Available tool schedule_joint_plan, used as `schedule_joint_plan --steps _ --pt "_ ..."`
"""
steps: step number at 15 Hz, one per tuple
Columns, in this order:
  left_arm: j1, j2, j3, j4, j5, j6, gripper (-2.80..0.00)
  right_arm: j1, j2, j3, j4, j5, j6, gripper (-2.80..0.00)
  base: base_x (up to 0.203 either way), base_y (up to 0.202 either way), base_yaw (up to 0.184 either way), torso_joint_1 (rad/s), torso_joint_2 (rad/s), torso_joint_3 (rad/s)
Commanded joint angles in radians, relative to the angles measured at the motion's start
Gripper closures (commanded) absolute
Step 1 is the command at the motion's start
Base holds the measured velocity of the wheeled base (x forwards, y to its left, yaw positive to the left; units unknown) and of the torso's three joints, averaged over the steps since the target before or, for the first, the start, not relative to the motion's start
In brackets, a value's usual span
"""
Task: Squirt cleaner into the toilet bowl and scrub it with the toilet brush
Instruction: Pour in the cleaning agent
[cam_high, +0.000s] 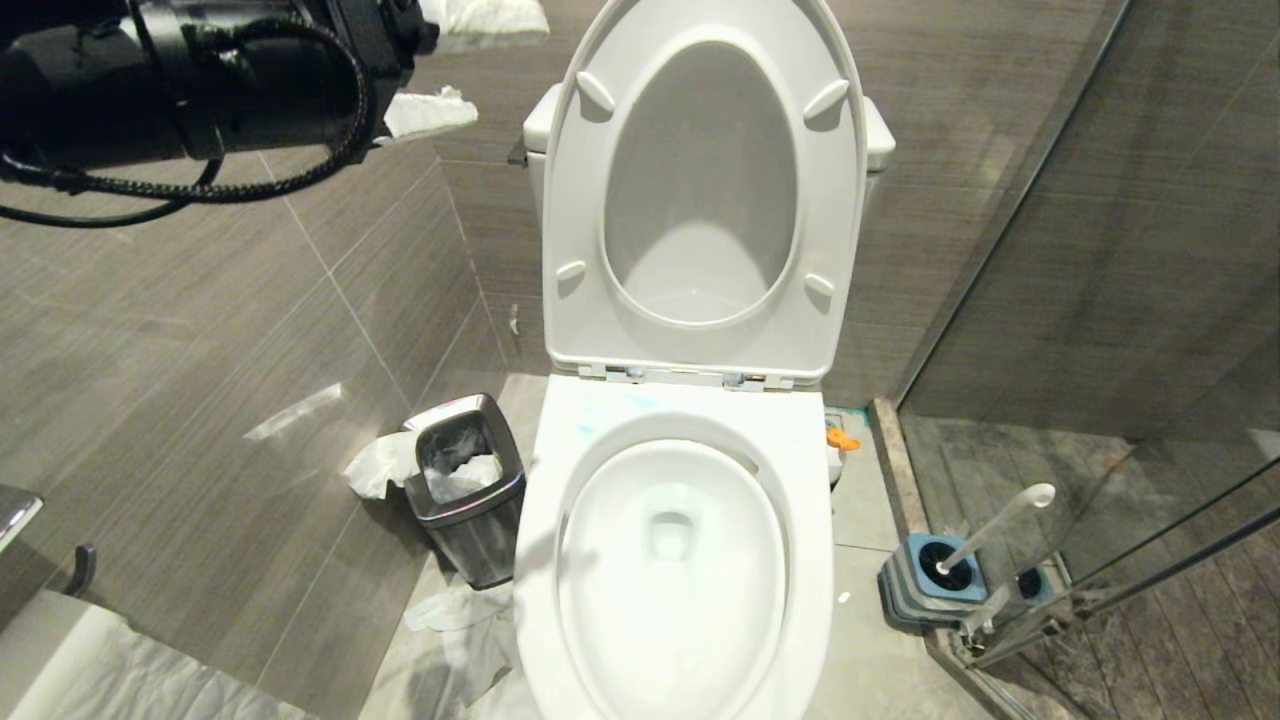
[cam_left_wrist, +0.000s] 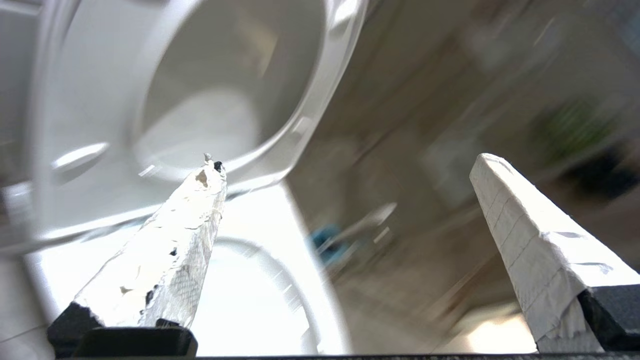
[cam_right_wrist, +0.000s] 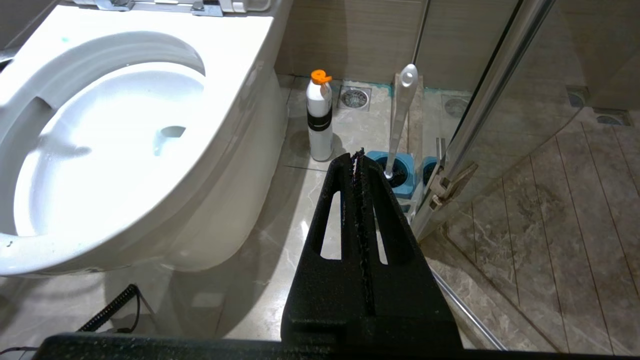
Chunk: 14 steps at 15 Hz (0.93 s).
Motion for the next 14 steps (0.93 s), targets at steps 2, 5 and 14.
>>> schedule_joint_plan --steps 2,5,14 --pt "0.05 -0.043 0.004 0.244 0.008 0.257 -2.8 0.0 0.0 0.0 0.0 0.0 0.001 0.0 0.0 0.0 0.0 0.0 0.0 0.0" --pt "0.103 -0.059 0.032 0.352 0.056 0.264 -2.8 0.0 0.0 0.0 0.0 0.0 0.001 0.0 0.0 0.0 0.0 0.0 0.0 0.0" --pt "0.053 -0.093 0.048 0.434 0.063 -0.306 -2.8 0.0 0.0 0.0 0.0 0.0 0.002 0.0 0.0 0.0 0.0 0.0 0.0 0.0"
